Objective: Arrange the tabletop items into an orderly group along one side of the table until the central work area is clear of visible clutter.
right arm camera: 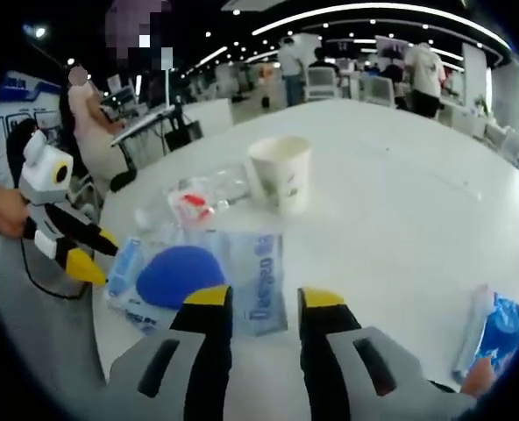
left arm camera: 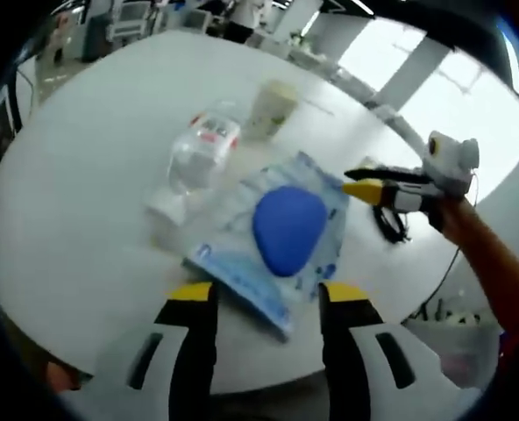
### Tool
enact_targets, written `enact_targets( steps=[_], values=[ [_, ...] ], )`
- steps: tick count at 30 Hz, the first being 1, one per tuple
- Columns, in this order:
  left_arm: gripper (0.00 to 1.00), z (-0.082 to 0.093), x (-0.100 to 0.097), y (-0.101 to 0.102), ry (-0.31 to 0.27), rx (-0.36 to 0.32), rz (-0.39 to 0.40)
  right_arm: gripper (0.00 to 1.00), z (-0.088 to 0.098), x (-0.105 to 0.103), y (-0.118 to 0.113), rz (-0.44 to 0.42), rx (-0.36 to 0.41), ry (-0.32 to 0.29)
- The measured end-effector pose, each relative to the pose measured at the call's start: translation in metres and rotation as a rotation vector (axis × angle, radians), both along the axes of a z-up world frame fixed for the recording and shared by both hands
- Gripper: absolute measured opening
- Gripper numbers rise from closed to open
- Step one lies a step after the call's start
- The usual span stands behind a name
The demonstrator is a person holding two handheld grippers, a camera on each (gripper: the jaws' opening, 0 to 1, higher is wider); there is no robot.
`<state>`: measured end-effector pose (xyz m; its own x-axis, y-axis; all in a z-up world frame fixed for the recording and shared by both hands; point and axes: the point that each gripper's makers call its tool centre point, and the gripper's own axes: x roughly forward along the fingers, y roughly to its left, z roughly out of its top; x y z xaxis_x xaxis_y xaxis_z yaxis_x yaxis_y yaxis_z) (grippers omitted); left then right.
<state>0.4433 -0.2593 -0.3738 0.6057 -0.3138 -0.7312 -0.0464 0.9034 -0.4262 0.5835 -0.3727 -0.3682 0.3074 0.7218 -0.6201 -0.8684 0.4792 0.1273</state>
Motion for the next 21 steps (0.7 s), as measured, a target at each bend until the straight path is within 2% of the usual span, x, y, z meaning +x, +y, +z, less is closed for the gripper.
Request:
enact_targets(
  steps=[8,14,21],
  values=[
    [0.37,-0.006,0.002,0.004,0.01,0.011,0.014,0.19,-0.007,0.003,-0.004,-0.012,-0.025,0.015],
    [0.33,-0.008,0.005,0.006,0.013,0.029,0.012,0.07,-0.012,0.002,-0.008,-0.019,-0.053,0.023],
    [0.23,-0.011,0.009,0.01,-0.002,0.064,0.003,0.06,-0.014,0.001,-0.012,-0.032,-0.056,0.039]
  ],
)
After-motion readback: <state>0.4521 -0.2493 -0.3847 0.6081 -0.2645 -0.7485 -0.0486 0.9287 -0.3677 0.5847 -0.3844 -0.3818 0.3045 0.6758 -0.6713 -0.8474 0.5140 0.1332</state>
